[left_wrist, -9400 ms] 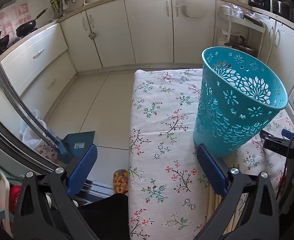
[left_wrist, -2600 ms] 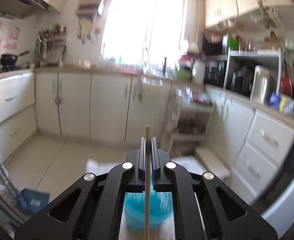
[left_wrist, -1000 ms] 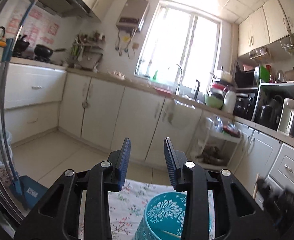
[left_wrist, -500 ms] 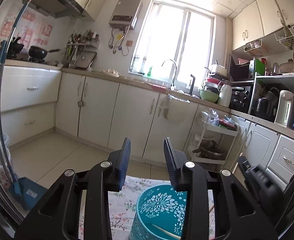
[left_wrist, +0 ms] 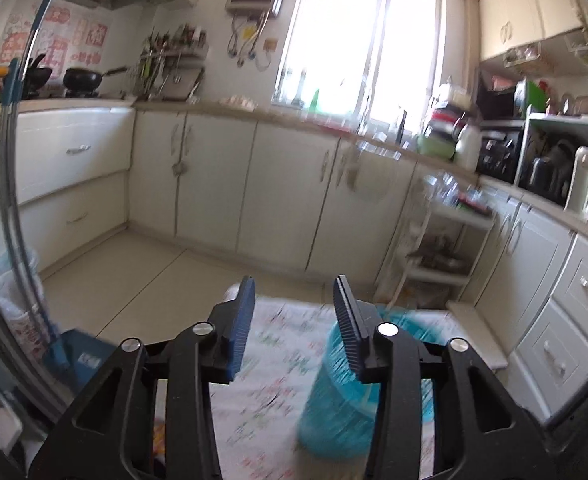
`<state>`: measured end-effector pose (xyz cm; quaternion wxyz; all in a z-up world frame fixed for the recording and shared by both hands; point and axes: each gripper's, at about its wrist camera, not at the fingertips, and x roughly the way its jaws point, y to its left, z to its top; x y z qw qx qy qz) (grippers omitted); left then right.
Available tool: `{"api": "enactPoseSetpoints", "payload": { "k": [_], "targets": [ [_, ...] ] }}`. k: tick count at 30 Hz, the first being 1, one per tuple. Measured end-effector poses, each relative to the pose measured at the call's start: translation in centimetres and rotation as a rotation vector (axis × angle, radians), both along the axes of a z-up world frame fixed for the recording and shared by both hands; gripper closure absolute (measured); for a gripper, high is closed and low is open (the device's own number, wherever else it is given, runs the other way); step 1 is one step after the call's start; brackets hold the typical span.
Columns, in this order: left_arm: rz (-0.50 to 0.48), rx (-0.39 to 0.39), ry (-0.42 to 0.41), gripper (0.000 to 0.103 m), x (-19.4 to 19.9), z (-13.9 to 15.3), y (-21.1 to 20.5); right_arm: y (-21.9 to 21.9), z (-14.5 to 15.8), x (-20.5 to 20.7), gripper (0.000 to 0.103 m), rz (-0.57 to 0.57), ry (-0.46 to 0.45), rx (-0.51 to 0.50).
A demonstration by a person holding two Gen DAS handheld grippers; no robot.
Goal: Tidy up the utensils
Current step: 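Withdraw the open left tool from the basket back toward the sticks, then grasp another wooden stick from the bundle with the left tool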
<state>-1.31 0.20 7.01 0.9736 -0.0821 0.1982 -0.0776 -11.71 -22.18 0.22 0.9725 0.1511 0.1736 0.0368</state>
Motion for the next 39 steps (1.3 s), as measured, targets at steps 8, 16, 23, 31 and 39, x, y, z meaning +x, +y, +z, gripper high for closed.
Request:
{"api": "enactPoseSetpoints", "payload": {
  "k": [8,16,23,31,39],
  "targets": [
    [-0.064,0.176,0.455,0.056,1.4,-8.6,2.0,1.9,-8.5,-1.3,0.087,0.140,0.474,-0.114],
    [-0.208,0.270,0.576,0.056,0.8,-11.9,-0.6,3.6,-10.0,0.4,0.090,0.160,0.535,-0.150],
    [-0.214,0.440,0.604,0.056,0.6,-13.5,-3.1,4.1,-10.2,0.5,0.090,0.166,0.549,-0.200],
    [-0.236,0.475,0.653,0.055,0.9,-15.2,-3.4,3.6,-10.1,0.0,0.092,0.231,0.568,-0.267],
    [-0.247,0.487,0.642,0.056,0.6,-15.3,-3.9,2.7,-10.1,-0.2,0.091,0.229,0.582,-0.266]
  ]
}}
